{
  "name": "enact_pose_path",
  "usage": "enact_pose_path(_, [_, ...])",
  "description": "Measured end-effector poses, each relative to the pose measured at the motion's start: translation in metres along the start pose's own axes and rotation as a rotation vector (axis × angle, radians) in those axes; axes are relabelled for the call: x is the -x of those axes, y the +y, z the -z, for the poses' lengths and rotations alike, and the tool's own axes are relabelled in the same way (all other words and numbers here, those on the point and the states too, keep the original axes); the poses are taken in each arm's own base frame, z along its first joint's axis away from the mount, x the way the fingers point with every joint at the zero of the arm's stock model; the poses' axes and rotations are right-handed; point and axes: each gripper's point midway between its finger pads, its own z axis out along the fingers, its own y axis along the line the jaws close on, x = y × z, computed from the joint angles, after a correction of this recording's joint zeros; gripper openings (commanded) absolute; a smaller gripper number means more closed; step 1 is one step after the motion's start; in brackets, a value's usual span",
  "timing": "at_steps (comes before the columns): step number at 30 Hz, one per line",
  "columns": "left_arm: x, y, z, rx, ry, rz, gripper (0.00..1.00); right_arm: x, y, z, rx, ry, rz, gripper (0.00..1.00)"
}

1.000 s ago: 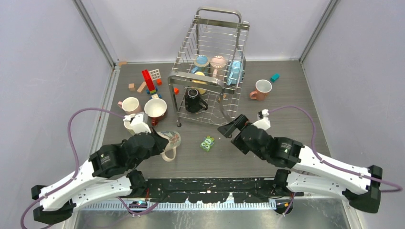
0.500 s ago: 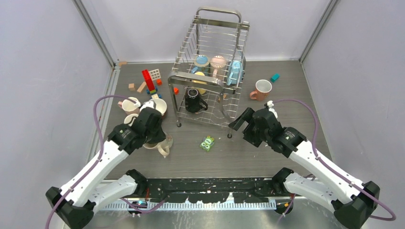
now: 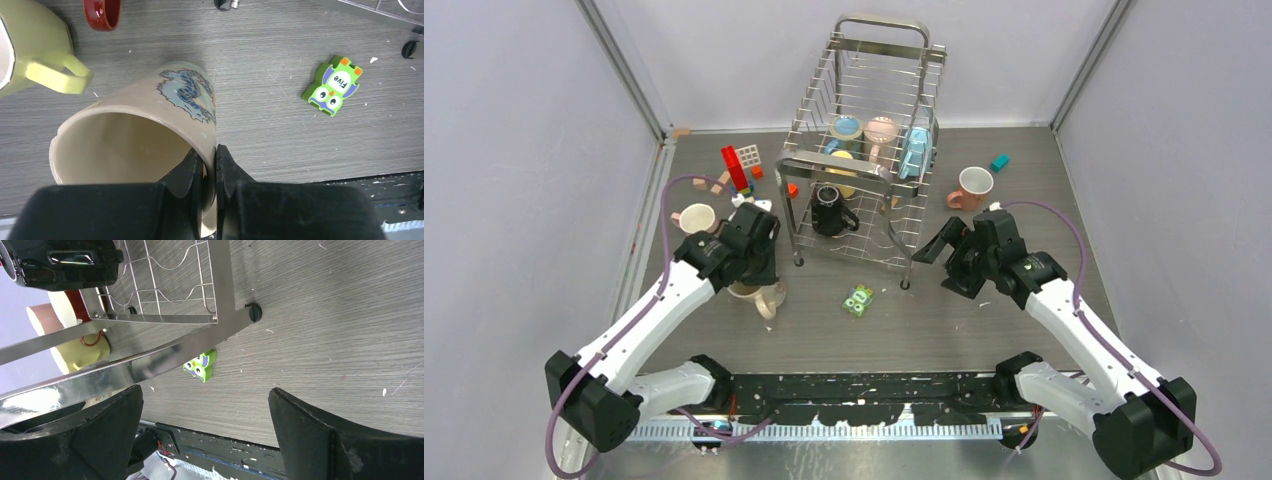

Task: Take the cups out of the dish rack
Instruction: Place the cup at the center of the board.

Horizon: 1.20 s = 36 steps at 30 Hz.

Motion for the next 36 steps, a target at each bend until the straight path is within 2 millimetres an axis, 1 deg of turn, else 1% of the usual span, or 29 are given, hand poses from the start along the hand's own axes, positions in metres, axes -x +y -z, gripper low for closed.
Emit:
enact_pose_path(6, [0.005, 0.007, -0.009, 0.052, 0.019, -0.060, 0.00, 0.003, -0.001, 0.000, 0.019, 0.027, 0.002, 1.00])
enact_pose_path(13, [0.008, 0.020, -0.017, 0.090, 0.042, -0.071, 0.00, 0.006, 0.004, 0.002, 0.052, 0.033, 0.003, 1.00])
enact_pose_path(18, [0.011, 0.029, -0.021, 0.106, 0.049, -0.070, 0.00, 0.005, 0.006, 0.001, 0.070, 0.040, 0.005, 1.00])
enact_pose_path(31, [0.011, 0.037, -0.037, 0.134, 0.084, -0.083, 0.00, 0.003, 0.004, -0.002, 0.073, 0.050, 0.004, 1.00])
enact_pose_path(36, [0.012, 0.044, -0.042, 0.154, 0.092, -0.082, 0.00, 0.004, 0.003, -0.003, 0.071, 0.048, 0.001, 1.00])
